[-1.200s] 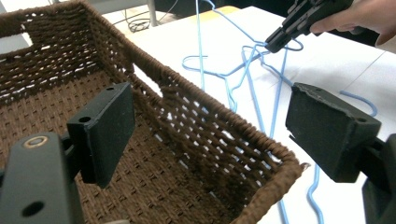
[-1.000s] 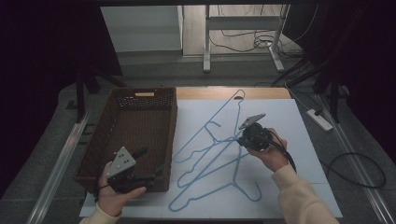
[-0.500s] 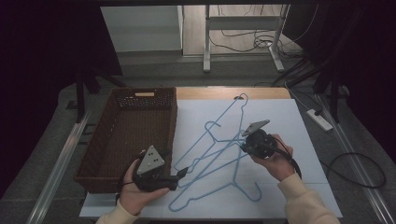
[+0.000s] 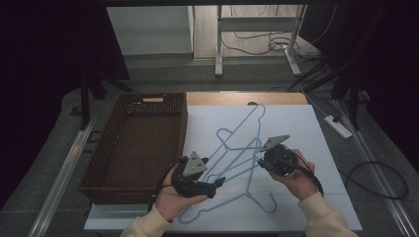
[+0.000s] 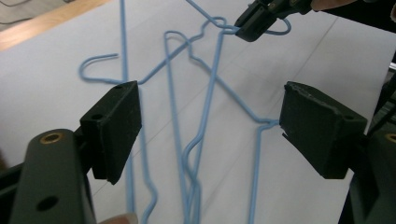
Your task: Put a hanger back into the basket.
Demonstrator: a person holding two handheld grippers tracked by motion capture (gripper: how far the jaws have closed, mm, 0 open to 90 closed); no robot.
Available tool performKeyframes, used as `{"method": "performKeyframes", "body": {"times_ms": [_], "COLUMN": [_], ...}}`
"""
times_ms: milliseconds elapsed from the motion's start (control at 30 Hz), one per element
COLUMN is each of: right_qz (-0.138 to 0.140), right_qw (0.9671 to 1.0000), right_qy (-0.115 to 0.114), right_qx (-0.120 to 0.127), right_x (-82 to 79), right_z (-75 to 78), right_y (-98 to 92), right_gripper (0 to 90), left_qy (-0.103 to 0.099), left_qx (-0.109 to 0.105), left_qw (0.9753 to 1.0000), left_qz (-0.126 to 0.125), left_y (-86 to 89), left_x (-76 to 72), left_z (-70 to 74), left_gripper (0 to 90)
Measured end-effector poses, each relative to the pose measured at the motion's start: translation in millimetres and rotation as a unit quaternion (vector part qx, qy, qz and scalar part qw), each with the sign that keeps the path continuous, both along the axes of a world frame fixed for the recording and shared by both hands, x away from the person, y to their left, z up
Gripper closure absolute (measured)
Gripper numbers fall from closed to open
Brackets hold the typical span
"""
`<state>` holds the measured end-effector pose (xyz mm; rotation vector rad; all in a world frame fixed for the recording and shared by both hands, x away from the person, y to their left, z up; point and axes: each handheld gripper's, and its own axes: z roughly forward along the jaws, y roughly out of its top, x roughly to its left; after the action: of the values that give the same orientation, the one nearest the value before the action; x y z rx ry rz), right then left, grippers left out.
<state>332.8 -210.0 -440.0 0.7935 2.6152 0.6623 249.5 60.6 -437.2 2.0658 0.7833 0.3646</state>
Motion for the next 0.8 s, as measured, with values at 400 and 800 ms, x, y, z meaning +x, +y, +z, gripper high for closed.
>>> {"method": "performKeyframes", "body": {"times_ms": [400, 800], "right_qz": [0.005, 0.012], "right_qw": [1.0000, 0.9998], "right_qy": [0.004, -0.006], "right_qx": [-0.003, -0.017], "right_x": [-9.0, -12.3], "right_z": [1.7, 9.9], "right_y": [-1.5, 4.5], "right_gripper": [86.5, 86.5], "left_qy": [0.019, 0.046], "left_qx": [0.073, 0.123], "left_qw": [0.9970, 0.9903], "left_qz": [-0.019, -0.046], "left_y": [-42.7, -54.3], "left_x": [27.0, 34.7], "left_z": [-23.5, -30.7], "left_gripper": [31.0, 75.7]}}
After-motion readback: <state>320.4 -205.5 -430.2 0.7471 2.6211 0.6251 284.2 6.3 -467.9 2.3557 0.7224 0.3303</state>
